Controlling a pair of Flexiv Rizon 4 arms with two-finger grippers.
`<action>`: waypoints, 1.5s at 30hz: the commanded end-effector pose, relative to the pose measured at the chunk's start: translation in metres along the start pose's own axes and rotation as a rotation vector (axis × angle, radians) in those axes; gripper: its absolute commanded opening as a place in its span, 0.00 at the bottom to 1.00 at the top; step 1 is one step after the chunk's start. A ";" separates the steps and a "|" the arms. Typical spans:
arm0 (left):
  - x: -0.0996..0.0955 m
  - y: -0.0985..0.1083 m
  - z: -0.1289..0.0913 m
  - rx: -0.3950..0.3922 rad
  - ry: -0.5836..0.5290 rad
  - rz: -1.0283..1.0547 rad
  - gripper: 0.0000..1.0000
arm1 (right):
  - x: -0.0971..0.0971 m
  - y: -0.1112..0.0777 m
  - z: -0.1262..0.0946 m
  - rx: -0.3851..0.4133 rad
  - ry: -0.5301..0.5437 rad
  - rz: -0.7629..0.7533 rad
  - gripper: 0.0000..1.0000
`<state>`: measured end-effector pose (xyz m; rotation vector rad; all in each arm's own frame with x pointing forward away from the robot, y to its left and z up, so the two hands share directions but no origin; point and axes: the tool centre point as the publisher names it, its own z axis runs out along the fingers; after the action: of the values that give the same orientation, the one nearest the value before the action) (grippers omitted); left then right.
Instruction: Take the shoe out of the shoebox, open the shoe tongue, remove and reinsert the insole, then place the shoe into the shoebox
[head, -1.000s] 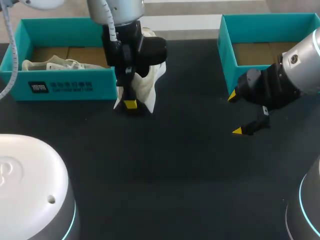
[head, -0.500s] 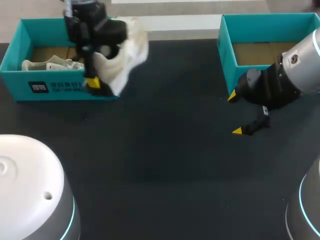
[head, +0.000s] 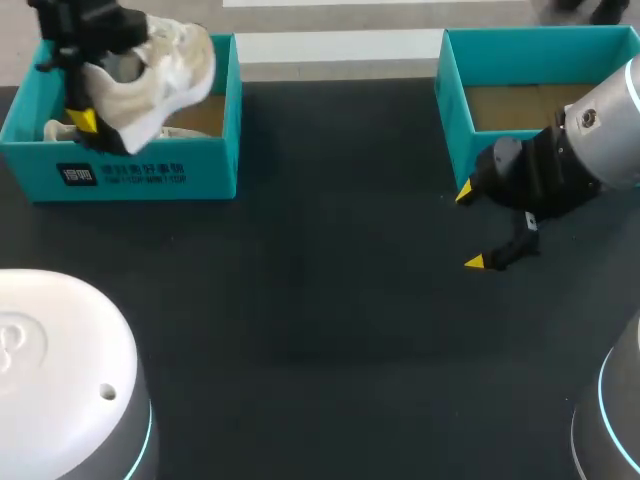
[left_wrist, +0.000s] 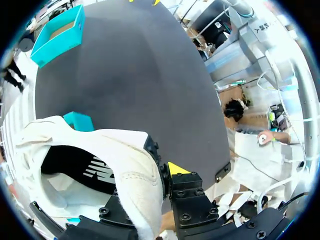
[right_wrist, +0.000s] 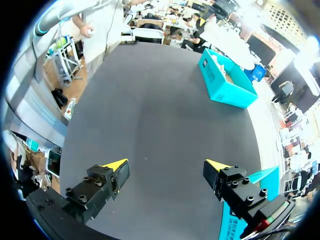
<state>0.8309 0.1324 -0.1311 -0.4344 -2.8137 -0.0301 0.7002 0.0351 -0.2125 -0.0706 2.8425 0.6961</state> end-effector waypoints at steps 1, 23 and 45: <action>-0.015 0.052 -0.008 0.042 0.024 -0.015 0.00 | 0.000 0.001 0.002 0.004 -0.002 0.001 1.00; -0.023 0.140 -0.024 -0.028 0.018 0.021 0.00 | 0.000 0.001 0.002 0.004 -0.002 0.001 1.00; -0.072 0.189 -0.024 0.010 -0.061 -0.072 0.00 | 0.000 0.001 0.002 0.004 -0.002 0.001 1.00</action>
<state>0.9419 0.2804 -0.1300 -0.3513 -2.9048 -0.0715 0.7002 0.0351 -0.2125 -0.0707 2.8425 0.6961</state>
